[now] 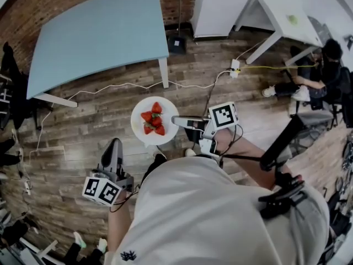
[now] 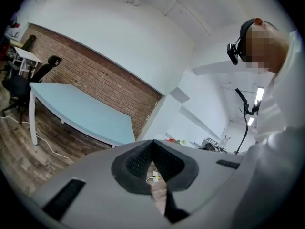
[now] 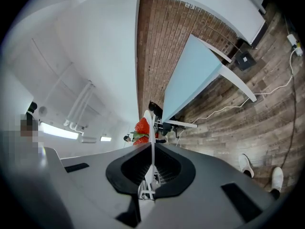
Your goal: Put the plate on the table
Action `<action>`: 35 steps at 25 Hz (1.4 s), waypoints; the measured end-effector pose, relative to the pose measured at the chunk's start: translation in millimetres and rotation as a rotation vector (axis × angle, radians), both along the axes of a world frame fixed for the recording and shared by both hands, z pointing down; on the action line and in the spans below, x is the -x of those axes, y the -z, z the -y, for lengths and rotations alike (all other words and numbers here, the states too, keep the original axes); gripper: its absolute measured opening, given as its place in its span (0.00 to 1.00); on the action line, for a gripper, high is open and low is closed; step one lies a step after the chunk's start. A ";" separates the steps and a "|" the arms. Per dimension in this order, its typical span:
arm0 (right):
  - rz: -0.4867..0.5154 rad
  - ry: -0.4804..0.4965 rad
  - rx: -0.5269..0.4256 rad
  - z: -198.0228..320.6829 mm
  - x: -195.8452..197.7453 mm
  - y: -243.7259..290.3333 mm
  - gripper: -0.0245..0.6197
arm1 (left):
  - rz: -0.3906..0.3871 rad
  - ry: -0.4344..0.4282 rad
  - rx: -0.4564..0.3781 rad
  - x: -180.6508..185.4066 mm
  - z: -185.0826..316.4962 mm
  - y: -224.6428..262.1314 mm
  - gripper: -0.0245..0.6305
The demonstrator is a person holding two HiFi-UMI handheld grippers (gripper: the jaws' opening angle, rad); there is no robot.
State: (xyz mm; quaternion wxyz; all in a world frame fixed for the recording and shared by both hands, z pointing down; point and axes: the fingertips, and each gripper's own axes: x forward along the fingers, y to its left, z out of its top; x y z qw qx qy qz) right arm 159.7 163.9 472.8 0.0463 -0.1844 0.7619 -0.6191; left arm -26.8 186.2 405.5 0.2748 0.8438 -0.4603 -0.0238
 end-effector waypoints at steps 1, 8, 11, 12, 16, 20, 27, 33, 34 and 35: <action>0.001 -0.007 -0.003 6.6 8.4 1.9 0.06 | 0.006 -0.011 -0.008 7.9 6.5 1.8 0.04; -0.002 -0.048 -0.011 52.6 82.3 4.5 0.06 | -0.026 -0.037 -0.009 86.4 48.0 2.2 0.04; -0.010 -0.048 -0.024 72.3 108.7 2.7 0.06 | -0.019 -0.047 0.006 115.9 58.9 -6.4 0.04; -0.014 -0.052 -0.023 78.7 114.3 1.5 0.06 | -0.023 -0.047 0.014 123.1 62.7 -10.2 0.04; -0.028 -0.036 -0.035 101.5 133.2 0.3 0.06 | -0.049 -0.029 0.017 142.6 71.4 -15.1 0.04; -0.038 -0.022 -0.044 141.7 142.6 -1.4 0.06 | -0.066 0.000 0.020 152.9 97.6 -17.6 0.04; -0.018 0.005 -0.003 251.6 157.6 -18.5 0.06 | -0.010 0.057 0.014 168.7 181.9 -13.2 0.04; -0.037 0.030 -0.013 366.5 158.5 -28.6 0.06 | 0.005 0.080 -0.001 153.0 269.3 6.7 0.04; -0.043 0.026 -0.002 385.3 157.4 -32.6 0.07 | 0.007 0.085 0.000 149.9 283.1 9.0 0.04; -0.045 0.022 0.020 402.5 156.7 -36.6 0.06 | 0.008 0.094 0.001 147.6 295.4 11.1 0.04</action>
